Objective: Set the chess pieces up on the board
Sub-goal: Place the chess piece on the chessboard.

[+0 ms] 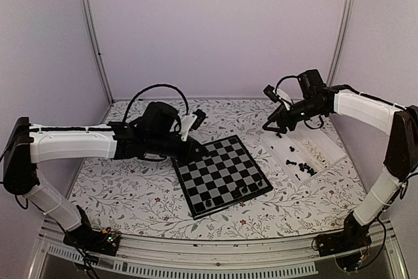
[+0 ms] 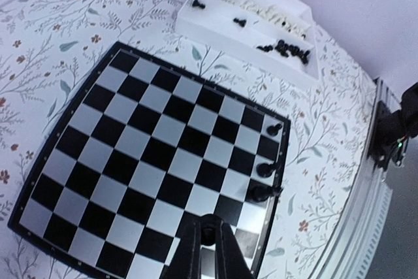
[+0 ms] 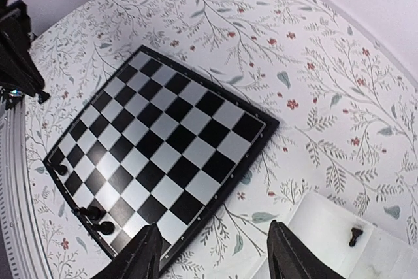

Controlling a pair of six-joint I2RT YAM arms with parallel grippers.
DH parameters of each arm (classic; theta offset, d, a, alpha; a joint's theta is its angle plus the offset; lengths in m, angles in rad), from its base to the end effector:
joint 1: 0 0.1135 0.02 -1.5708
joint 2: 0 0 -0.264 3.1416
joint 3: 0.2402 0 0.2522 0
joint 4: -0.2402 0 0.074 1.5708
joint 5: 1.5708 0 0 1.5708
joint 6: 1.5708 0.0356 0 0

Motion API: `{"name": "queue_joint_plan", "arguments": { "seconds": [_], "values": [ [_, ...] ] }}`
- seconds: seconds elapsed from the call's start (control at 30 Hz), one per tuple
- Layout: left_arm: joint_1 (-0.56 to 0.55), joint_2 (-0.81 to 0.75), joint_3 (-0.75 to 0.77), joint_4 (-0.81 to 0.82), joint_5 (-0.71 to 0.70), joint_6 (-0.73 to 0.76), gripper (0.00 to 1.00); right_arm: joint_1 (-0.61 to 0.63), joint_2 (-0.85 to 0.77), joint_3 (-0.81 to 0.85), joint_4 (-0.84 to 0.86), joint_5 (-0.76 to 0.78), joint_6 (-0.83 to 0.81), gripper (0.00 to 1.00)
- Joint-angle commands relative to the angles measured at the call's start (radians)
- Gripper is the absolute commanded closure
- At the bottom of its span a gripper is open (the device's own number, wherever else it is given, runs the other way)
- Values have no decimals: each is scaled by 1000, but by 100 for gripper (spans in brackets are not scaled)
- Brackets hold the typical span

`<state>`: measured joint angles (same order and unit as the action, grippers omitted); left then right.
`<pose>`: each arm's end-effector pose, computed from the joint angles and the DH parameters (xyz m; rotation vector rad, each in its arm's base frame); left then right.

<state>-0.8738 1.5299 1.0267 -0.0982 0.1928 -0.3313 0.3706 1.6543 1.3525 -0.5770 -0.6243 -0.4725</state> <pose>0.2147 -0.2670 0.2501 0.7288 2.1837 -0.8694 0.3275 0.1496 0.2818 -1.2025 2.0182 0.7092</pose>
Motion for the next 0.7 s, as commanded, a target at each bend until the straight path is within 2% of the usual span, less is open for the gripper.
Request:
{"name": "queue_joint_plan", "arguments": {
  "seconds": [0.0,0.1,0.33,0.67],
  "values": [
    [-61,-60,-81,-163,-189,94,100,-24,-64,-172,180,81,-29,41],
    [-103,-81,-120,-184,-210,97,100,-25,-90,-217,210,140,-53,40],
    [-177,-61,-207,-102,-211,120,100,-27,-98,-226,209,117,-60,39],
    [-221,36,-196,-99,-205,150,100,-28,-81,-233,210,137,-58,38]
  ]
}}
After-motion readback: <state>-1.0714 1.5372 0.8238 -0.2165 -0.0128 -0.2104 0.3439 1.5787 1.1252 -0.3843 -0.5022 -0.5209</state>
